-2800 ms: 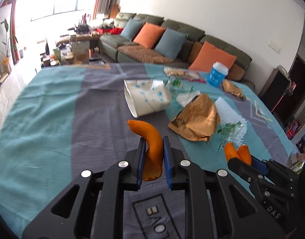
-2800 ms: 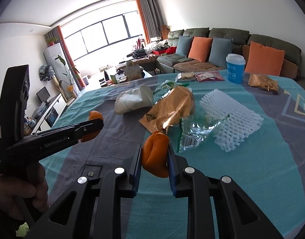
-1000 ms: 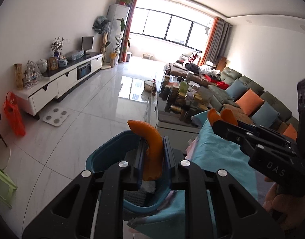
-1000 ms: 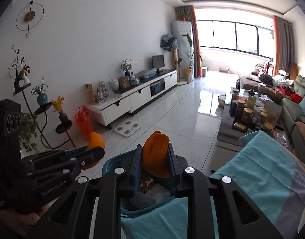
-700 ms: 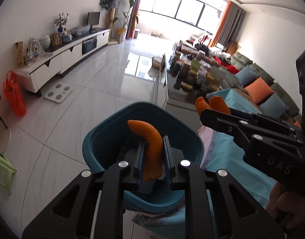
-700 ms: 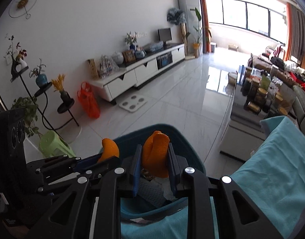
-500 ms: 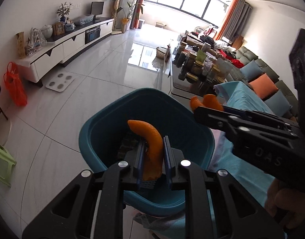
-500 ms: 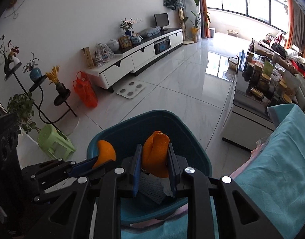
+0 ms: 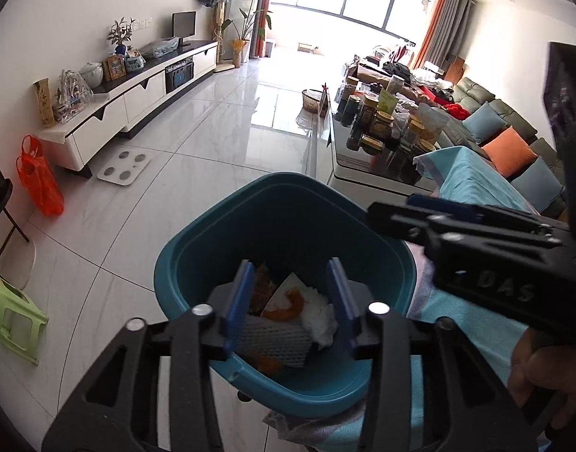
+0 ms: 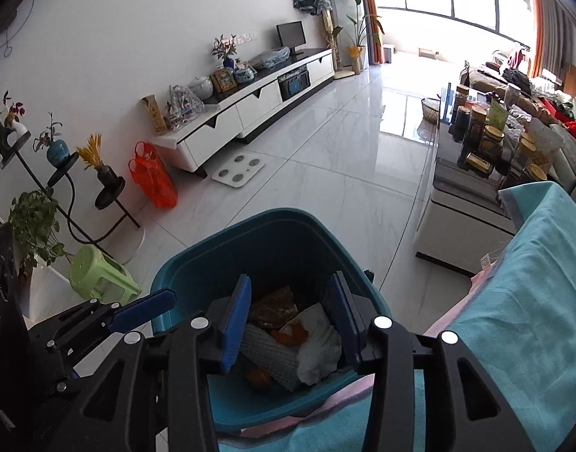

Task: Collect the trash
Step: 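Move both tools back over the table toward the remaining trash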

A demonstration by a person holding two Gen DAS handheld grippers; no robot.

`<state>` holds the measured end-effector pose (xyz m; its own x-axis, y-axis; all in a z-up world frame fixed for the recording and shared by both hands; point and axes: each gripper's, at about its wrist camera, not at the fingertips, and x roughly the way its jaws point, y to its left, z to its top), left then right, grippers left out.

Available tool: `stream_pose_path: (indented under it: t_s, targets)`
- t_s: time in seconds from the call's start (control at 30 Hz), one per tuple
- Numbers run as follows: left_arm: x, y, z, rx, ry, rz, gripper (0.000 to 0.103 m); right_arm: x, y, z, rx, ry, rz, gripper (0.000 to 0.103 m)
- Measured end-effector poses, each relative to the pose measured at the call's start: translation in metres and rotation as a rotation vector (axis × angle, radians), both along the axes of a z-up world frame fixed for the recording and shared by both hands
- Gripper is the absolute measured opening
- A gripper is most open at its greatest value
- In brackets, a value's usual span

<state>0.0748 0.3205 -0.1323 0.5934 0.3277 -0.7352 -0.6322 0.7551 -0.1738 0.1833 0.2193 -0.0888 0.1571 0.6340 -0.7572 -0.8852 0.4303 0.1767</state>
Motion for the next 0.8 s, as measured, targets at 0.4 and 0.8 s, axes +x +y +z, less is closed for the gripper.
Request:
stream_pose_path:
  t_s: [0.4,0.8]
  targets:
    - [-0.006,-0.02,0.021,0.082,-0.007,0.018,0.095,0.008,-0.06,0.03,0.146,-0.027,-0.08,0.072]
    - [-0.034,-0.06,0.062,0.082,-0.088,0.008,0.097,-0.007,-0.158,0.05,0.264,-0.101,-0.202,0.096]
